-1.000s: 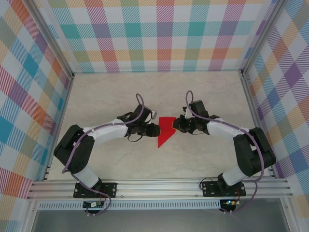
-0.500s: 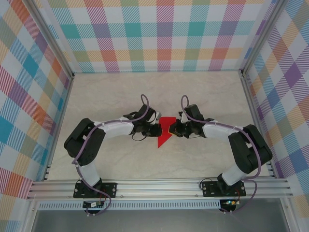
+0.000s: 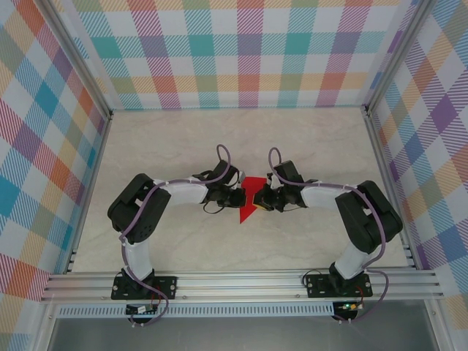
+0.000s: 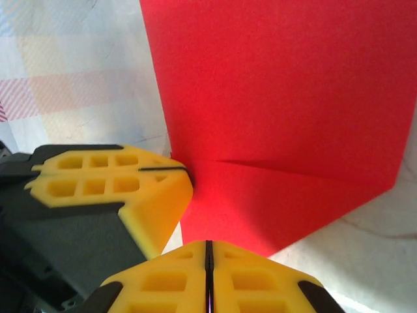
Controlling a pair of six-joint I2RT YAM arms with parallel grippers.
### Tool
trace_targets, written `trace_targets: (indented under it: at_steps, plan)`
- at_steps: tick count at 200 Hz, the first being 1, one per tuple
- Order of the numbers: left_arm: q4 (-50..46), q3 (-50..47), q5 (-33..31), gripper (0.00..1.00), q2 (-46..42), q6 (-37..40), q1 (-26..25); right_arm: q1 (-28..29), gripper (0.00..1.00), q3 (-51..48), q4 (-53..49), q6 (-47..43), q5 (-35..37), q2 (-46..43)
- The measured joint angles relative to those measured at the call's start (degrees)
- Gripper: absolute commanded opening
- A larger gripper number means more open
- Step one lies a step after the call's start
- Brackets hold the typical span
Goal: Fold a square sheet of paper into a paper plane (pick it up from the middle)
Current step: Third fold the triangle at the center of the table.
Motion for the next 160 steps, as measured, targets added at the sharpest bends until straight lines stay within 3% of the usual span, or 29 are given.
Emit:
trace_targets:
  at_steps: [97,160]
  plan:
    - [1.29,-0.61,0.37,0.00,0.00,1.11,0.00,-0.22,0.07,1.60,1.01,-0.63,0.68,5.07]
    - [1.29,-0.61,0.37,0.00,0.00,1.60,0.00,-4.26,0.06,-0.55,6.54,-1.09,-0.26,4.33]
